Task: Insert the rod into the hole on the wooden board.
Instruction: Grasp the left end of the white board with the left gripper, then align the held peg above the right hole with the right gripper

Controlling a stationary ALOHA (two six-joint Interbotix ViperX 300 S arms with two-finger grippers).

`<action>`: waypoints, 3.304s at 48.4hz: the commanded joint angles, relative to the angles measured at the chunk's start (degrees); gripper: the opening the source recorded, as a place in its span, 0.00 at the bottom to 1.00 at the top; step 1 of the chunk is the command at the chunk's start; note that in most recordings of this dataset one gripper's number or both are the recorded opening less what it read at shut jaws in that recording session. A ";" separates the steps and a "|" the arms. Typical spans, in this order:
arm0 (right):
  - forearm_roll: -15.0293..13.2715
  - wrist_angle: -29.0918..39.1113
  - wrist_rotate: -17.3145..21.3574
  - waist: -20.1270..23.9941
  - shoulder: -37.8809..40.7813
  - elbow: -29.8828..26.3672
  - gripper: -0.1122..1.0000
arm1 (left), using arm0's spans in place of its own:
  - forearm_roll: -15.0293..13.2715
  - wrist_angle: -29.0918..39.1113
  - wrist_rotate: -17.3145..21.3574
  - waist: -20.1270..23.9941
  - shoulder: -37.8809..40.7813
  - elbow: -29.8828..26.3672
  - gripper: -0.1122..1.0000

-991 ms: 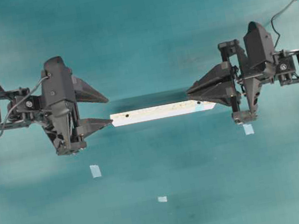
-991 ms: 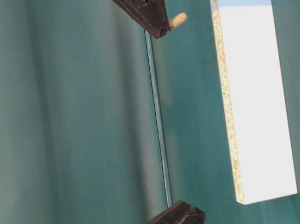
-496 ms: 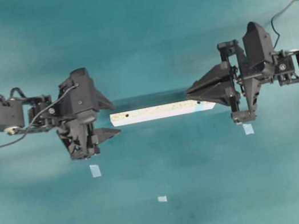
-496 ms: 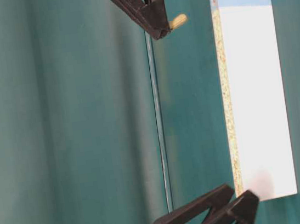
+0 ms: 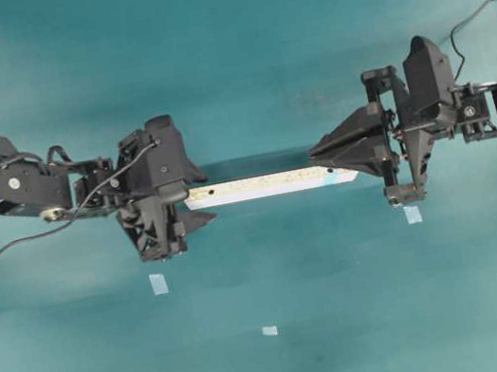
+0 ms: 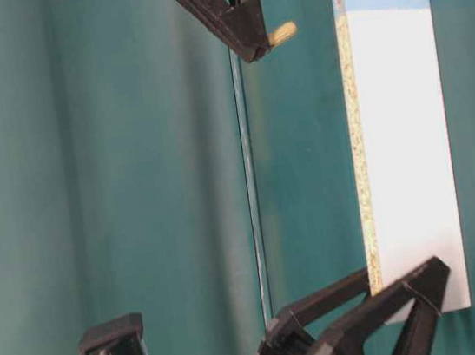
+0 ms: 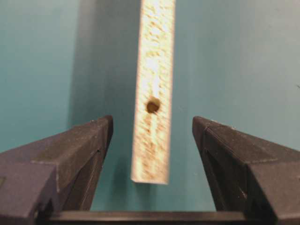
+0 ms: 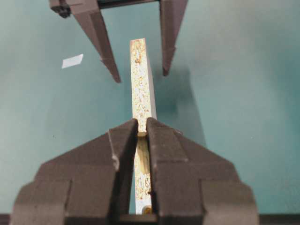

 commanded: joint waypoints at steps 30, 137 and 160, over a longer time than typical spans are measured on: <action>0.18 1.05 0.09 0.26 -0.53 -0.35 0.18 | 0.26 -0.53 0.26 0.70 -0.26 -1.23 0.74; 2.29 0.26 -0.09 1.05 2.11 0.62 0.18 | 0.35 0.18 0.35 0.09 -0.18 -1.23 0.40; 2.37 0.26 -0.09 1.14 3.34 0.62 0.18 | 0.35 0.18 0.26 0.18 -0.18 -1.23 0.40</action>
